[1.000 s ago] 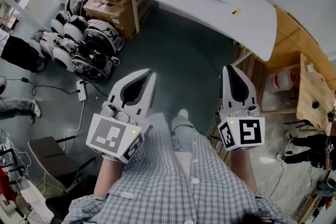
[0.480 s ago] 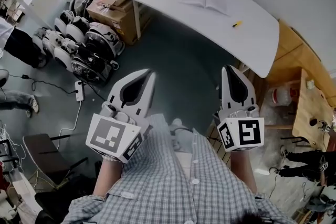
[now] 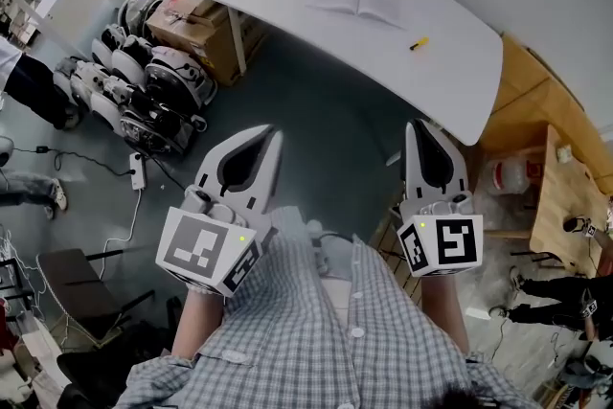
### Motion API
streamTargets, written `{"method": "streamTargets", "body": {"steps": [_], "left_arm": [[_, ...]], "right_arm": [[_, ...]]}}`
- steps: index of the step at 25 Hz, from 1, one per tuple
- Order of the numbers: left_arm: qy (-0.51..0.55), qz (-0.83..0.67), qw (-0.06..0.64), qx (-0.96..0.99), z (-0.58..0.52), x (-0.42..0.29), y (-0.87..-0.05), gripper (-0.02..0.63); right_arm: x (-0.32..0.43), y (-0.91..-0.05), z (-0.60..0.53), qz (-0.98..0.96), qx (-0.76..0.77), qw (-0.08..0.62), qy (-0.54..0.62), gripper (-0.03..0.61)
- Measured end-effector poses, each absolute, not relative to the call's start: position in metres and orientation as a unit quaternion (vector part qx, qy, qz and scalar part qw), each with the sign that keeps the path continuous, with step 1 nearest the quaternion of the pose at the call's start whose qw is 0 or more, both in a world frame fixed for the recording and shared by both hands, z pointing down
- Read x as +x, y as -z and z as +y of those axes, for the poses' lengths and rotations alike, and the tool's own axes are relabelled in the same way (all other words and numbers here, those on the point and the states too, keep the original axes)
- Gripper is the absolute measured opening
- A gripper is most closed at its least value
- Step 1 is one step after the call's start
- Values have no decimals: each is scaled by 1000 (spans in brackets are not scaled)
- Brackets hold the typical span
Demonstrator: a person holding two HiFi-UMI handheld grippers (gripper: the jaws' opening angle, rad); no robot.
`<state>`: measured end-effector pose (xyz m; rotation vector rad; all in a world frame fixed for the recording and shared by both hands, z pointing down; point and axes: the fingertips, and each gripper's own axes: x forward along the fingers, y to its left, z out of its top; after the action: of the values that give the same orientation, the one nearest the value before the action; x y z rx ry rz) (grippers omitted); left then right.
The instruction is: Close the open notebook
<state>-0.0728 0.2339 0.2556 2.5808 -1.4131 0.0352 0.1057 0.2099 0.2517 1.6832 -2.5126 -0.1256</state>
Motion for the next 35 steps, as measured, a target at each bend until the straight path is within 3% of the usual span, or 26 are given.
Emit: {"method": "streamTargets", "body": {"steps": [35], "left_arm": [[-35, -427, 104, 897, 153, -16, -265, 6]], "right_arm": [[156, -275, 146, -802, 594, 62, 11, 28]]}}
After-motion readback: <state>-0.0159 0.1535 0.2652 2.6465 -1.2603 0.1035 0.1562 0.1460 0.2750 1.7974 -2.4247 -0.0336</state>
